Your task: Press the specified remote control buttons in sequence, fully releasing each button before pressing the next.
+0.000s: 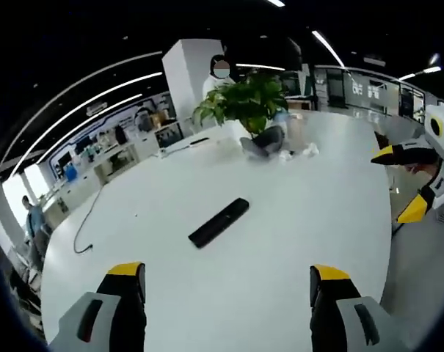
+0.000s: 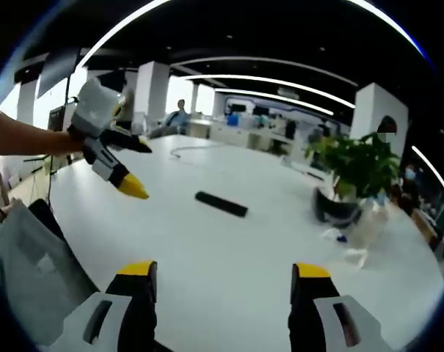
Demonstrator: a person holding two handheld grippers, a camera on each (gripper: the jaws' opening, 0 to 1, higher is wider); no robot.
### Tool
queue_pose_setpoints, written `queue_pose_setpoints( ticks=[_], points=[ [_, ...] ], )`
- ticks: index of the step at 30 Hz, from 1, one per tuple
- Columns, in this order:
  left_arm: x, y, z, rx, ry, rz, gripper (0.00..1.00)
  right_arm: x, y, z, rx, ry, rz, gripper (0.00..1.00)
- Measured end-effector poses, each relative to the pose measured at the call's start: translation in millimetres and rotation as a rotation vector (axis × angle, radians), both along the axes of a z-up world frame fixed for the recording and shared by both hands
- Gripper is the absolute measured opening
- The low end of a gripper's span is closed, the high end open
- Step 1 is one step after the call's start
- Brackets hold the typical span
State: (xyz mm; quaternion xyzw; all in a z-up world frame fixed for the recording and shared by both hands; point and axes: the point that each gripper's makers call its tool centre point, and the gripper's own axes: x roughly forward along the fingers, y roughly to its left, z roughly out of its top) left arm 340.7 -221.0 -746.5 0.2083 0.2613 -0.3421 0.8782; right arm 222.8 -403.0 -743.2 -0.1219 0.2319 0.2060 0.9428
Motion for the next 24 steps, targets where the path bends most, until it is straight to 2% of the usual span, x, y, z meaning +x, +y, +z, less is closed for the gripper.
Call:
queue_pose_setpoints(
  ticks=[11, 14, 17, 22, 24],
  points=[
    [26.0, -19.0, -14.9, 0.073, 0.036, -0.111, 0.92, -0.6, -3.0, -0.1, 0.003, 0.007, -0.014, 0.7],
    [34.9, -23.7, -17.5, 0.07, 0.055, -0.127, 0.91, -0.8, -3.3, -0.2, 0.0, 0.007, -0.015, 0.7],
    [44.8, -25.6, -21.7, 0.118, 0.053, -0.156, 0.89, -1.3, -2.0, 0.0, 0.007, 0.01, -0.012, 0.7],
    [61.0, -29.2, -30.5, 0.161, 0.057, -0.188, 0.87, -0.9, -1.8, -1.0, 0.005, 0.014, -0.011, 0.7],
    [66.9, -27.9, -39.2, 0.213, 0.054, -0.214, 0.86, -1.0, -2.0, -2.0, 0.003, 0.019, -0.012, 0.7]
  ],
)
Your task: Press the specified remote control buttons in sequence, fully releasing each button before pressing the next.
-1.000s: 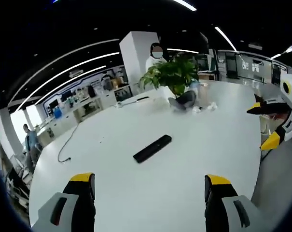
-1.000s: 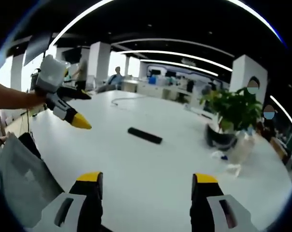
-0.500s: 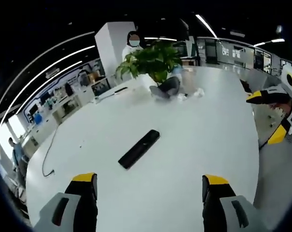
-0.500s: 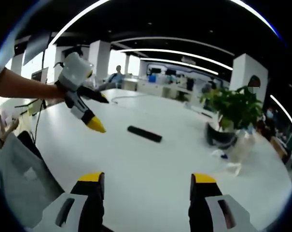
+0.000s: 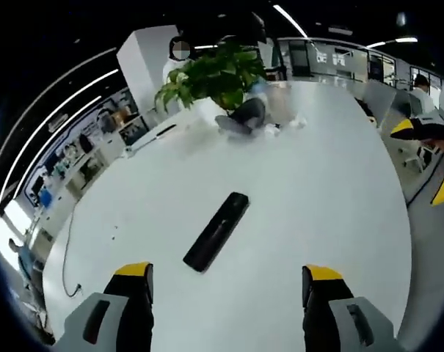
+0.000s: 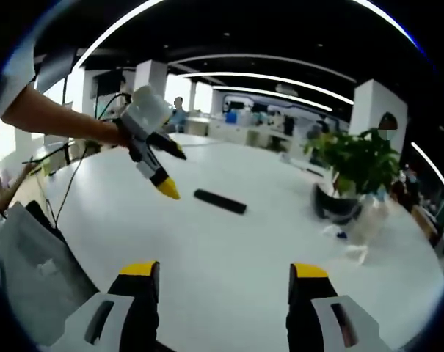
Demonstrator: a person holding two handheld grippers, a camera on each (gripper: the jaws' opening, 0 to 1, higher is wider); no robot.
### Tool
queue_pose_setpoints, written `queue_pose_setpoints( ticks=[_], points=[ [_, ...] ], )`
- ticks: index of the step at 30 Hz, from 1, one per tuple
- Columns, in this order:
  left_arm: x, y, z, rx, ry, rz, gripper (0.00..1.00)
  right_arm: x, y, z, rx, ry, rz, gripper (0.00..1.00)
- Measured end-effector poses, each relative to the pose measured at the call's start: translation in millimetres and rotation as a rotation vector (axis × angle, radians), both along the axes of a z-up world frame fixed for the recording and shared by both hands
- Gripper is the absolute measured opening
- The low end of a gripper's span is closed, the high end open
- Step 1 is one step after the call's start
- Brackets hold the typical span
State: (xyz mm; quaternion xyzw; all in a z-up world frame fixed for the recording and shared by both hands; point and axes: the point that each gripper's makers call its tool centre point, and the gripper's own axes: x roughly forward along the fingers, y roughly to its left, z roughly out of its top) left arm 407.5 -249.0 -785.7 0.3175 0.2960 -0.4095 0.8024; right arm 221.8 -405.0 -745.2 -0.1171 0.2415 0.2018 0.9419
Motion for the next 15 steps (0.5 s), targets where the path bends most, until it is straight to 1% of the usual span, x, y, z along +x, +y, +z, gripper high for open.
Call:
queue_pose_setpoints(
  ticks=[3, 5, 9, 11, 13, 15],
  points=[
    [2.6, 0.0, -9.1, 0.034, 0.019, -0.019, 0.83, -0.2, 0.1, -0.6, -0.003, 0.002, 0.0, 0.7],
    [7.1, 0.3, -15.0, 0.064, 0.01, -0.031, 0.83, 0.0, -0.2, -0.9, -0.006, 0.002, -0.001, 0.7],
    [15.9, -2.5, -21.9, 0.07, 0.023, -0.029, 0.78, -0.1, -0.8, -1.8, -0.009, 0.005, -0.005, 0.7],
    [20.9, -1.0, -24.8, 0.098, 0.01, -0.035, 0.77, 0.1, -0.7, -1.3, -0.009, 0.004, -0.006, 0.7],
    [25.5, -0.5, -28.8, 0.116, 0.018, -0.043, 0.74, 0.4, -1.3, -1.1, -0.008, 0.003, -0.009, 0.7],
    [30.1, 0.0, -32.7, 0.137, 0.023, -0.053, 0.73, 0.7, -1.6, -1.7, -0.007, 0.005, -0.012, 0.7]
  ],
)
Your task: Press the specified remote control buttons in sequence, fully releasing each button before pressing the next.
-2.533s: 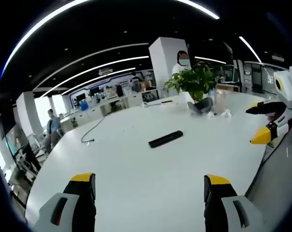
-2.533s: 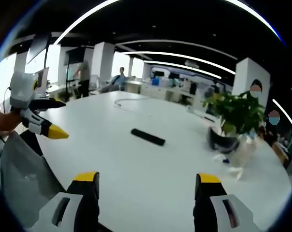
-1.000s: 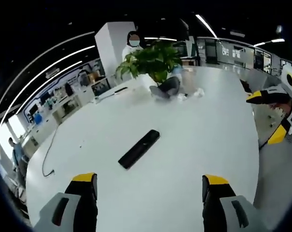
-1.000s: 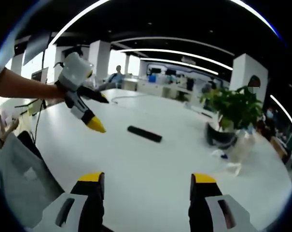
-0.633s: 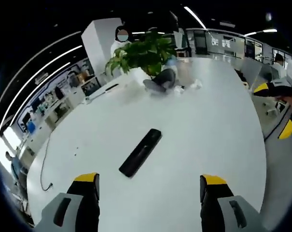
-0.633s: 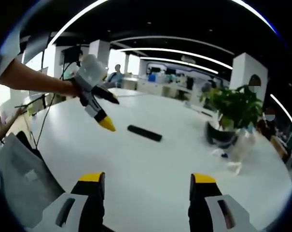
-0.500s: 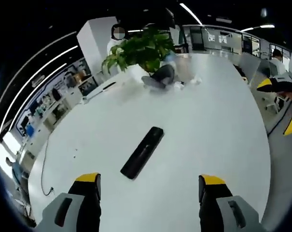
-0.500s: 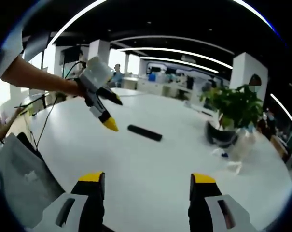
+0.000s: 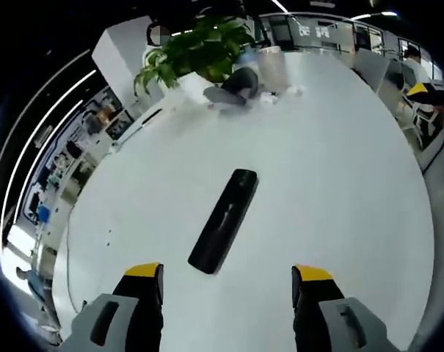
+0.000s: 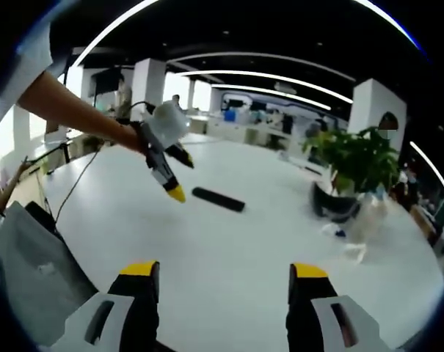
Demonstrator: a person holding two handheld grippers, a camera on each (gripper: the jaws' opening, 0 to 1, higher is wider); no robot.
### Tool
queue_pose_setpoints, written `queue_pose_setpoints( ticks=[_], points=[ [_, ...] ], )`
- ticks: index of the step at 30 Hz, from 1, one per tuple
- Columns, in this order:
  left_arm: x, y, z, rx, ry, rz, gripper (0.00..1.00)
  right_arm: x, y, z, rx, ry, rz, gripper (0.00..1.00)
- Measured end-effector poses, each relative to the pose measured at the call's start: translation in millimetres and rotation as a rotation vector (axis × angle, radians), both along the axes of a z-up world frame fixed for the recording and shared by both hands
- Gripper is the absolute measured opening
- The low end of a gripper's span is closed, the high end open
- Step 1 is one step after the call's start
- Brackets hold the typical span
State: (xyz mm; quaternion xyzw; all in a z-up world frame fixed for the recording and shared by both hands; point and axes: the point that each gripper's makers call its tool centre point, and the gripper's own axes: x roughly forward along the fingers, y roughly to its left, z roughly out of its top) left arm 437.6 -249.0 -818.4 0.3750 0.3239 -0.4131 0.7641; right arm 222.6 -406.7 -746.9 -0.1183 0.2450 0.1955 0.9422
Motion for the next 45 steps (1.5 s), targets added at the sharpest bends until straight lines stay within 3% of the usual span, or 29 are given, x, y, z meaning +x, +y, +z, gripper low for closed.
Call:
queue_pose_setpoints(
  ticks=[7, 13, 23, 28, 37, 40, 45],
  points=[
    [14.6, -1.0, -8.1, 0.087, -0.029, -0.069, 0.69, 0.0, -0.3, -1.9, -0.007, 0.007, -0.003, 0.69],
    [19.6, -7.9, -11.8, 0.091, 0.004, -0.076, 0.68, -0.2, -0.1, -2.9, -0.011, 0.012, -0.002, 0.69],
    [25.1, -6.8, -26.1, 0.166, 0.009, -0.101, 0.65, -0.2, -0.2, -2.5, -0.009, 0.012, -0.002, 0.69],
    [25.7, -7.5, -28.7, 0.162, 0.027, -0.096, 0.64, -0.6, -0.2, -3.6, -0.014, 0.014, -0.001, 0.68],
    [34.3, -6.0, -32.0, 0.128, 0.102, -0.103, 0.72, -0.9, 1.0, -5.3, -0.017, 0.02, 0.007, 0.68],
    [33.0, -5.9, -37.2, 0.112, 0.18, -0.107, 0.71, -0.8, 1.1, -6.8, -0.02, 0.027, 0.007, 0.67],
    [35.9, -5.6, -42.3, 0.098, 0.246, -0.107, 0.72, -0.9, 0.9, -8.7, -0.028, 0.033, 0.01, 0.67]
  ],
)
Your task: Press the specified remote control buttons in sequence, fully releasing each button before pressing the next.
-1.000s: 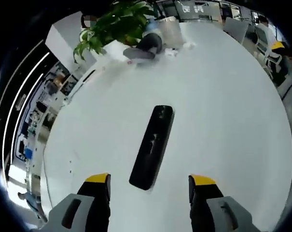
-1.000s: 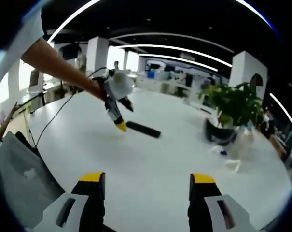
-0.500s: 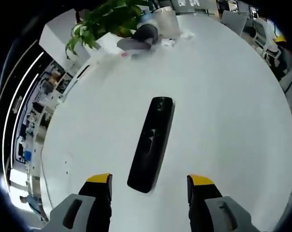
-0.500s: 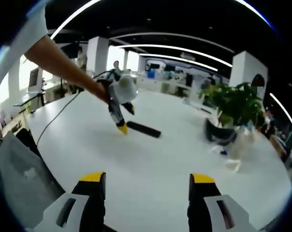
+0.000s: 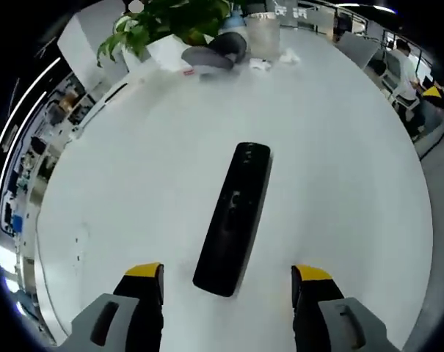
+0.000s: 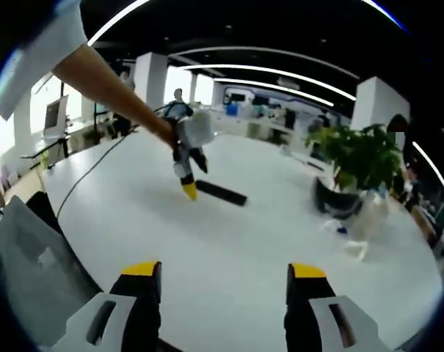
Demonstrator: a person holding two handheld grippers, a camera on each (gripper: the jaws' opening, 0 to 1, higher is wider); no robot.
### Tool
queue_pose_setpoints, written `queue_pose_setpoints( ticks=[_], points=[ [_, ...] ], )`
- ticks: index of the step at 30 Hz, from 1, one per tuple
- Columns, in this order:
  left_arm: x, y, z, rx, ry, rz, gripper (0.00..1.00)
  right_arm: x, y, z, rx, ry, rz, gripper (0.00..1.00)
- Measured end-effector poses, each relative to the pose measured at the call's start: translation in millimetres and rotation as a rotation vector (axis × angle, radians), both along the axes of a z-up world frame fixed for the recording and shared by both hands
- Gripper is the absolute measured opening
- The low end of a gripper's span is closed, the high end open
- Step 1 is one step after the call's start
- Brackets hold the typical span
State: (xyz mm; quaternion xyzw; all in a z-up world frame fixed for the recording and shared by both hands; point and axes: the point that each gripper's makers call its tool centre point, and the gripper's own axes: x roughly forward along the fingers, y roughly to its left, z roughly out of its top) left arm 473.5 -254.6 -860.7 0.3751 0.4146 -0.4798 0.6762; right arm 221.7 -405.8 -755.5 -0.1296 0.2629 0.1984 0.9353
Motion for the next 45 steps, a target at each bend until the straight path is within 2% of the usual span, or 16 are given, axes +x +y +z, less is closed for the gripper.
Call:
queue_pose_setpoints(
  ticks=[3, 6, 8, 13, 26, 31, 45],
  points=[
    [-5.7, -2.0, -2.3, 0.0, 0.049, -0.019, 0.66, 0.5, -0.2, 0.5, 0.004, 0.0, -0.003, 0.67],
    [-12.7, -1.4, -6.2, -0.005, 0.137, 0.022, 0.59, 0.4, -0.2, -0.2, 0.0, 0.001, -0.001, 0.67],
    [-8.3, -1.0, -5.6, -0.009, 0.117, -0.002, 0.58, 0.4, 0.0, -0.5, -0.001, 0.003, 0.0, 0.66],
    [-10.4, -1.6, -5.0, -0.012, 0.122, -0.018, 0.57, -0.1, 0.4, -1.9, -0.007, 0.006, 0.005, 0.66],
    [2.9, 3.5, -4.6, 0.067, 0.131, -0.051, 0.37, -0.2, 2.5, -4.1, -0.014, 0.019, 0.015, 0.65],
    [-0.1, 2.5, -4.3, 0.088, 0.119, -0.115, 0.25, 0.3, 1.9, -3.9, -0.014, 0.02, 0.011, 0.65],
    [-3.3, 1.6, -4.8, 0.134, 0.099, -0.111, 0.23, 0.3, 0.6, -1.9, -0.012, 0.008, 0.007, 0.64]
  ],
)
